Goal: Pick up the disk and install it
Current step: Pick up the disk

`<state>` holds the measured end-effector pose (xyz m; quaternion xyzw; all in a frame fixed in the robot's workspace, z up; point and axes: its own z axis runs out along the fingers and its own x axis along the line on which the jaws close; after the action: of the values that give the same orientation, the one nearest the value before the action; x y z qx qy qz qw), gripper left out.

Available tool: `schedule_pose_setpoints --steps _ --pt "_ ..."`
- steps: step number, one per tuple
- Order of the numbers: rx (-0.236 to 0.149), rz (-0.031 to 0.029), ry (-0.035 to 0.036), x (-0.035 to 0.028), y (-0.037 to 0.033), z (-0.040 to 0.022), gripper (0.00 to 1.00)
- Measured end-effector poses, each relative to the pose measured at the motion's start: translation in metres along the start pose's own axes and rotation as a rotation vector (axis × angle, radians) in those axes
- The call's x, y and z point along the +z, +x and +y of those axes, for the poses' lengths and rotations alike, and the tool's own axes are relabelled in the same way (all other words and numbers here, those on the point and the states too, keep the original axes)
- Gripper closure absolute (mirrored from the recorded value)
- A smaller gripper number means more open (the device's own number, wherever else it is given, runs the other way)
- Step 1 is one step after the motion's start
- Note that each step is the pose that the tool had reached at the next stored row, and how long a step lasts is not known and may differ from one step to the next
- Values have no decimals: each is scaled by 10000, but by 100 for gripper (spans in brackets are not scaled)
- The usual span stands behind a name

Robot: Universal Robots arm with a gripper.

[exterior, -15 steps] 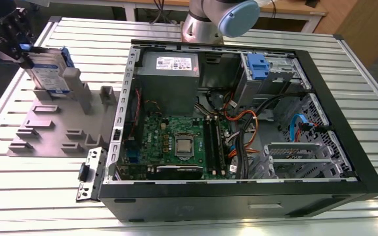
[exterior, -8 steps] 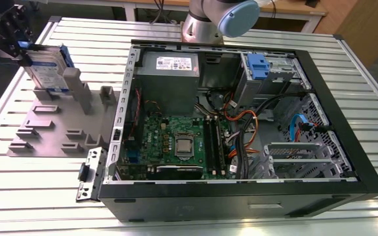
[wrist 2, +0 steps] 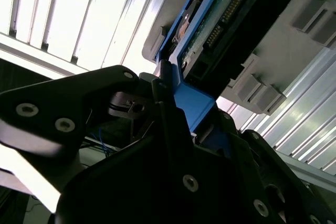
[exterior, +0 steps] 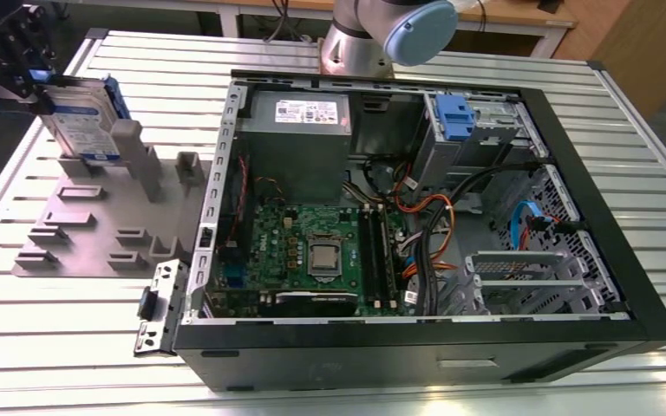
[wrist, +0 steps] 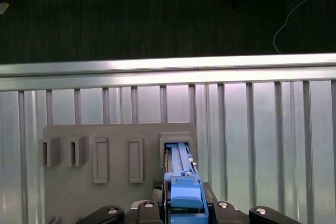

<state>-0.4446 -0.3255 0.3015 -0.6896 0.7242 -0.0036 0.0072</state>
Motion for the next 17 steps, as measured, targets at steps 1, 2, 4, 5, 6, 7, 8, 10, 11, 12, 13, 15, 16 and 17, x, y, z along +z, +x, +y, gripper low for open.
schedule_pose_setpoints --steps 1,2,4,5,6,7,8,10,11,12,13,15,16,17 --pt "-1 1 -1 -1 0 0 63" --pt "-1 0 0 -1 0 0 63" --pt "-1 0 0 -2 0 0 63" --pt "-1 0 0 -2 0 0 63" --pt "-1 1 -2 -5 0 0 63" --pt "-1 2 -4 -10 0 0 63" --pt "-1 2 -3 -16 0 0 63" --pt "-1 1 2 -33 0 0 63" --pt "-2 0 6 -45 0 1 63" --pt "-2 0 10 -54 0 1 63" --pt "-2 0 14 -61 1 2 63" --pt "-1 -2 20 -62 0 3 63" --pt "-1 -1 18 -64 0 4 63" --pt "-1 0 19 -64 0 3 63"
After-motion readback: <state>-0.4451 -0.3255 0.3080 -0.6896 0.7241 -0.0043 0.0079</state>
